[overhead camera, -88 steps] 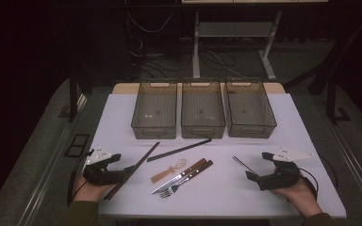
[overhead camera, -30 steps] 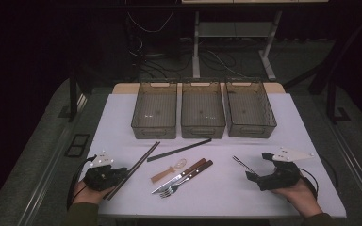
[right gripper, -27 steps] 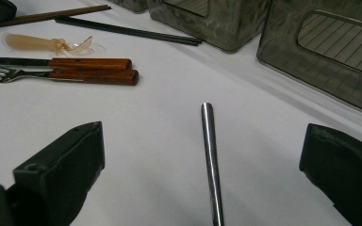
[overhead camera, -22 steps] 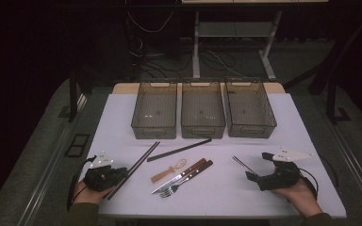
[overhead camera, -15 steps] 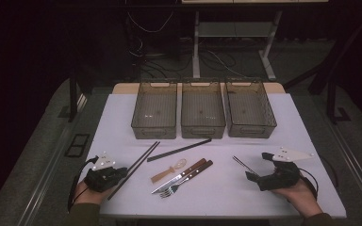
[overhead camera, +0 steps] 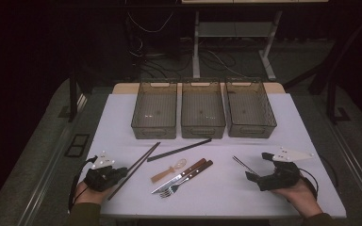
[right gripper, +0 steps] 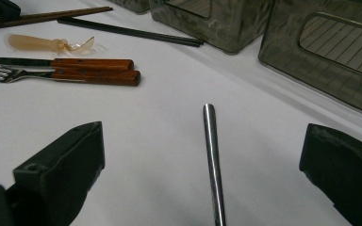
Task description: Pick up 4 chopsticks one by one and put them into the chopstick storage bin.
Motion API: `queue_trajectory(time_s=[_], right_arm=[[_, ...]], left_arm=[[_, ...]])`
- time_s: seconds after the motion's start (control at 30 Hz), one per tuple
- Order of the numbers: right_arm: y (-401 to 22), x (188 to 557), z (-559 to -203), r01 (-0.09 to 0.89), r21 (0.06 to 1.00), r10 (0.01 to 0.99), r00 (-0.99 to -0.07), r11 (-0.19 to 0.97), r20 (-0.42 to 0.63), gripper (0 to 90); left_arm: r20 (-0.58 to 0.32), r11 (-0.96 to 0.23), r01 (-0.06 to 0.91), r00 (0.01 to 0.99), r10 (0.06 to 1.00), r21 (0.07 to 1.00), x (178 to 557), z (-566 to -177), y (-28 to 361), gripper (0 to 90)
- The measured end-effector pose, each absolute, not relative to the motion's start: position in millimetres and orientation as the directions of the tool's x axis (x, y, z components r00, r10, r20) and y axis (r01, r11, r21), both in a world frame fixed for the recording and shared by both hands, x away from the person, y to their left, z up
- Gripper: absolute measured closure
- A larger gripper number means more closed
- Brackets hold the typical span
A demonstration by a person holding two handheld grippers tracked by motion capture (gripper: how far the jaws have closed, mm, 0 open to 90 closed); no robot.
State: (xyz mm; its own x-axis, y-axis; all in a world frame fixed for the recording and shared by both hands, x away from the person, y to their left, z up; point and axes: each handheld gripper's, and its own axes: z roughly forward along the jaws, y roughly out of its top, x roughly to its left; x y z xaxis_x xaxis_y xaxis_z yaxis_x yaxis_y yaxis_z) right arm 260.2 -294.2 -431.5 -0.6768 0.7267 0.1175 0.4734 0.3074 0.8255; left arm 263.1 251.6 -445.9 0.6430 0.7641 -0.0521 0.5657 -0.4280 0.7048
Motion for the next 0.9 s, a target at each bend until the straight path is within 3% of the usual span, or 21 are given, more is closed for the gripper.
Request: queue_trajectory(time_s=[0.43, 0.9], right_arm=[[-294.1, 260.3, -431.7, 0.478, 0.823, 0.729, -0.674, 0.307, 0.12, 0.9], [-294.1, 260.6, -432.3, 0.478, 0.824, 0.729, -0.673, 0.303, 0.123, 0.9]], left_arm=[[-0.078, -0.382, 0.579, 0.615, 0.784, 0.72, 263.9, -439.1, 257.0, 84.9], [-0.075, -0.406, 0.555, 0.651, 0.755, 0.726, 261.2, -429.5, 251.0, 84.9]])
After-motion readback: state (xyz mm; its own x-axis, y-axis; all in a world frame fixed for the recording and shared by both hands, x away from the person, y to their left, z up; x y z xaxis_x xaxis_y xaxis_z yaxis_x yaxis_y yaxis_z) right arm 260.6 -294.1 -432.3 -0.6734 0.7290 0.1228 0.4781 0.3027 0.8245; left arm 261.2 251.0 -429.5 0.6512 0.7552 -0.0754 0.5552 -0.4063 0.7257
